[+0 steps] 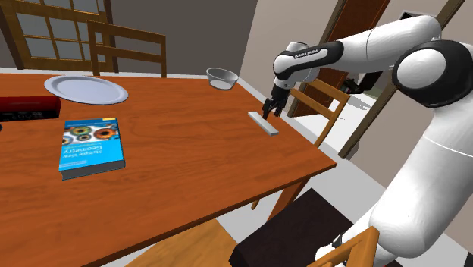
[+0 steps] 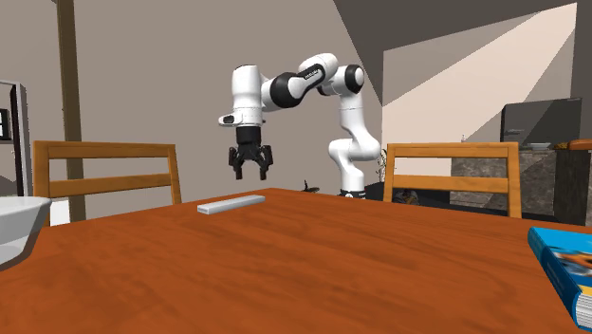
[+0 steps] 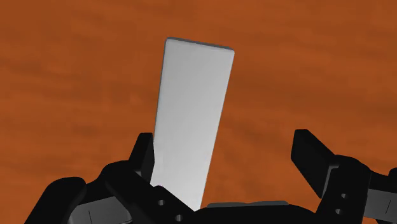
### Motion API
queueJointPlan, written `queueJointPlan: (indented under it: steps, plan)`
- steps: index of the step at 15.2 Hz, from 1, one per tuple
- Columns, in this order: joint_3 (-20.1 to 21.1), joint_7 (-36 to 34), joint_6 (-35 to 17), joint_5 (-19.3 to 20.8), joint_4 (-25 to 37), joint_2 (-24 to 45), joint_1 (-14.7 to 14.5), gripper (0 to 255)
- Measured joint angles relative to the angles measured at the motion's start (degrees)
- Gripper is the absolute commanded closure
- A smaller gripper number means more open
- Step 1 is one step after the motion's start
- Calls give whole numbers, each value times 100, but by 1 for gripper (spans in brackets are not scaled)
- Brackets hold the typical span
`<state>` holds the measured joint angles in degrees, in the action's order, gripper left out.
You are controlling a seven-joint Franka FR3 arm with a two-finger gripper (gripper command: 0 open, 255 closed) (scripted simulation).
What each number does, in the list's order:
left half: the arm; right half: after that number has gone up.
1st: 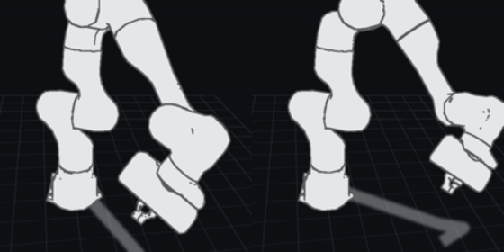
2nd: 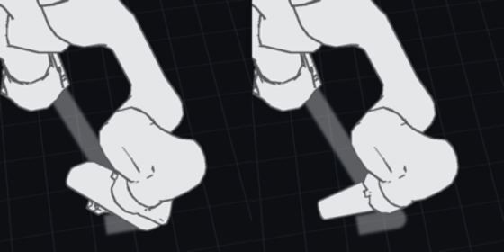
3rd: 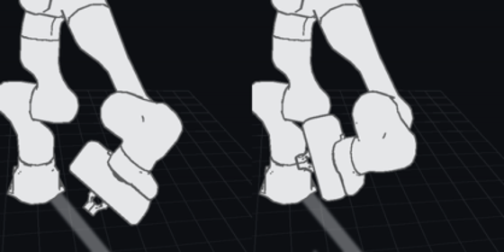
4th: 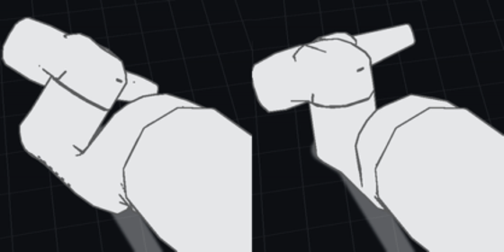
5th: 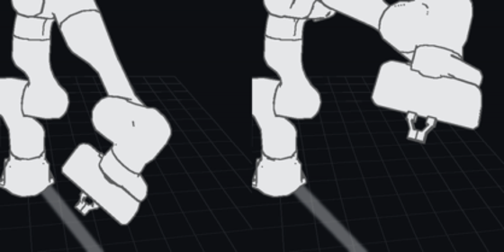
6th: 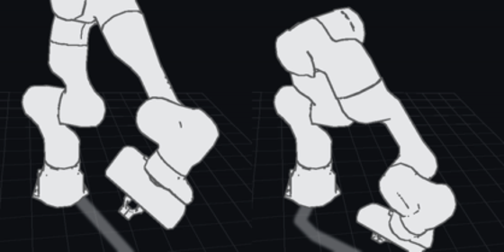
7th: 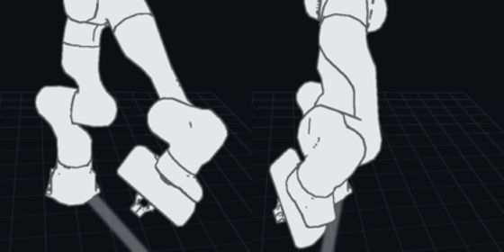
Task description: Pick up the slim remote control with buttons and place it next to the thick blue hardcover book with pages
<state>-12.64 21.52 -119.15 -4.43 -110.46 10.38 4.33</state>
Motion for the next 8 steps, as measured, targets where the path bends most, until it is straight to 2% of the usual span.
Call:
queueJointPlan:
  steps: [4,8]
  plan:
    - [-3,165,-61,-120,760,800,116,0]
    - [13,203,-253,-165,785,1015,138,0]
